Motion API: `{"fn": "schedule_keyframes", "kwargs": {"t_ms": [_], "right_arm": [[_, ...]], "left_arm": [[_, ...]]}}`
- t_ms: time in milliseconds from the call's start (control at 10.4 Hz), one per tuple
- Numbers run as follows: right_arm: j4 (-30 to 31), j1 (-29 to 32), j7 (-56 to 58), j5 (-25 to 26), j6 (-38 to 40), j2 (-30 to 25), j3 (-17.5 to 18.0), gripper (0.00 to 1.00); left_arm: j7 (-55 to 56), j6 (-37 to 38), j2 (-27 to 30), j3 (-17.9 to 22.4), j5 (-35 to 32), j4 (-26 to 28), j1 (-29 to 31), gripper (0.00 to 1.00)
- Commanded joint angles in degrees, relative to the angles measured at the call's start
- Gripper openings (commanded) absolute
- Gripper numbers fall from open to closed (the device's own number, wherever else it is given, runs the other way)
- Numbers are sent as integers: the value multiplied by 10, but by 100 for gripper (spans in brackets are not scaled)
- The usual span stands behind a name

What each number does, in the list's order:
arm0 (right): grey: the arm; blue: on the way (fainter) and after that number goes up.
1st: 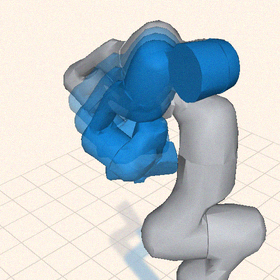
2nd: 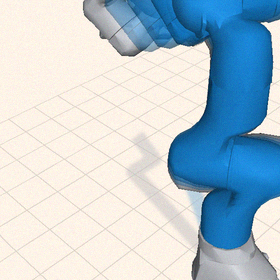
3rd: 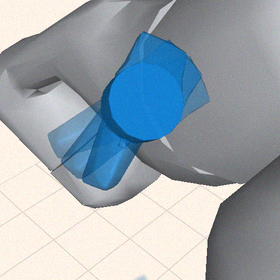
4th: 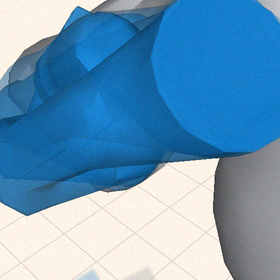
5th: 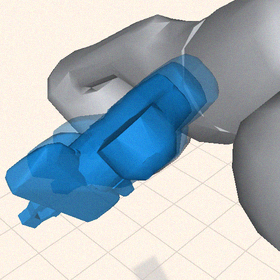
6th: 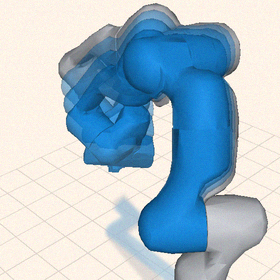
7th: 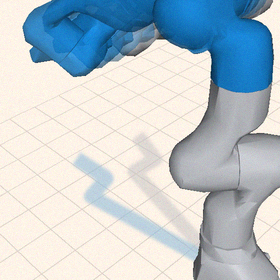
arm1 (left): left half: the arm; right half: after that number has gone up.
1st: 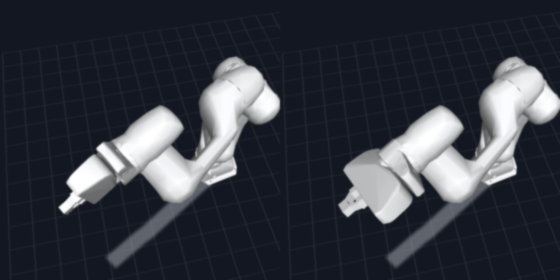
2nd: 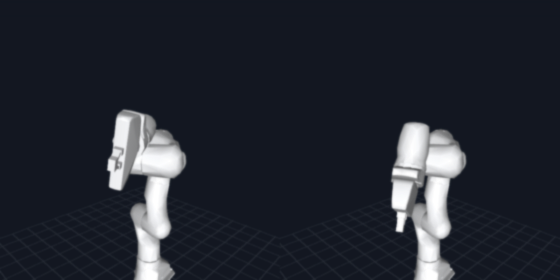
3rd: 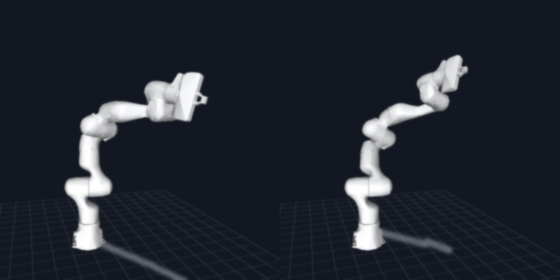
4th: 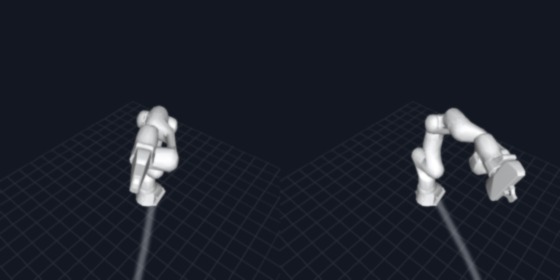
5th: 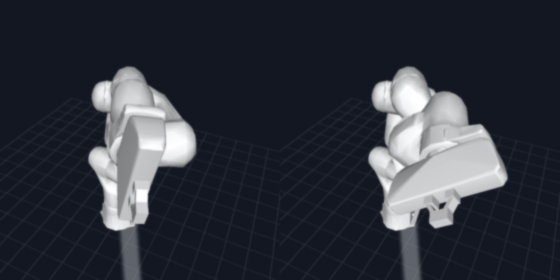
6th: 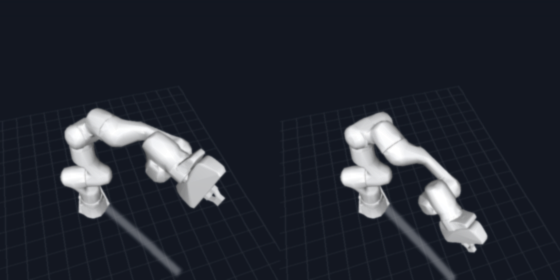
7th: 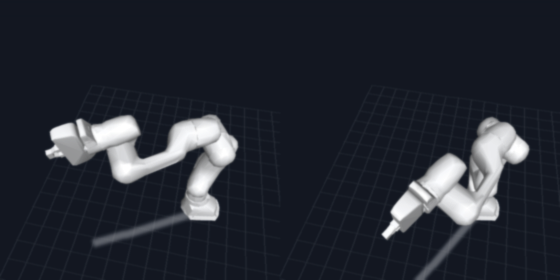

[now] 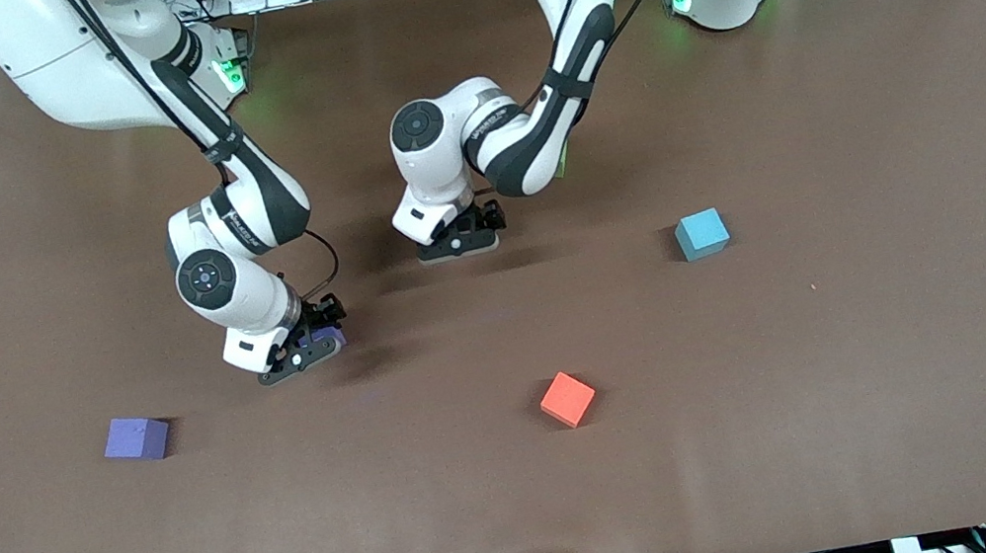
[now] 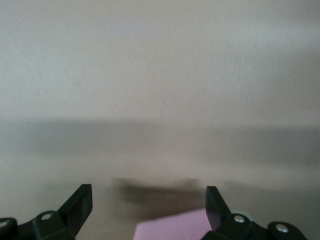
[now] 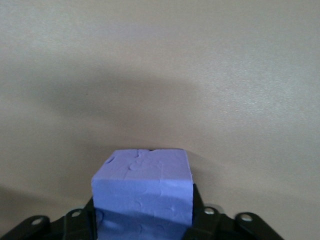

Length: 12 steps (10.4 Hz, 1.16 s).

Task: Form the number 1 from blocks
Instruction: 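Carry the purple block toward the stack while the left gripper grasps cyan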

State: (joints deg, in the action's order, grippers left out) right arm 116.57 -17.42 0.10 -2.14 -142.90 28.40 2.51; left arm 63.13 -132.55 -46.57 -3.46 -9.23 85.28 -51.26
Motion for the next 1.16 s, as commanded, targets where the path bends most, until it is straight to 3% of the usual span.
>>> {"fn": "schedule_keyframes", "kwargs": {"t_ms": [0,97,483,772,869,1062], "right_arm": [[0,-6,-9,-2,-2,-3,-7,44],[0,-9,-36,-2,1,-8,-7,44],[-1,-71,-161,-2,6,-26,-7,46],[-20,-132,-244,-2,5,-26,-9,46],[-33,-161,-267,-2,6,-25,-17,46],[-40,-209,-304,-2,6,-25,-21,46]], "left_arm": [[16,8,23,21,12,-5,-6,100],[22,8,24,24,13,-6,-4,100],[39,8,30,126,19,-7,8,100],[25,9,70,118,24,22,70,100],[3,9,100,109,24,56,94,100],[-61,-2,184,70,24,174,155,100]]}}
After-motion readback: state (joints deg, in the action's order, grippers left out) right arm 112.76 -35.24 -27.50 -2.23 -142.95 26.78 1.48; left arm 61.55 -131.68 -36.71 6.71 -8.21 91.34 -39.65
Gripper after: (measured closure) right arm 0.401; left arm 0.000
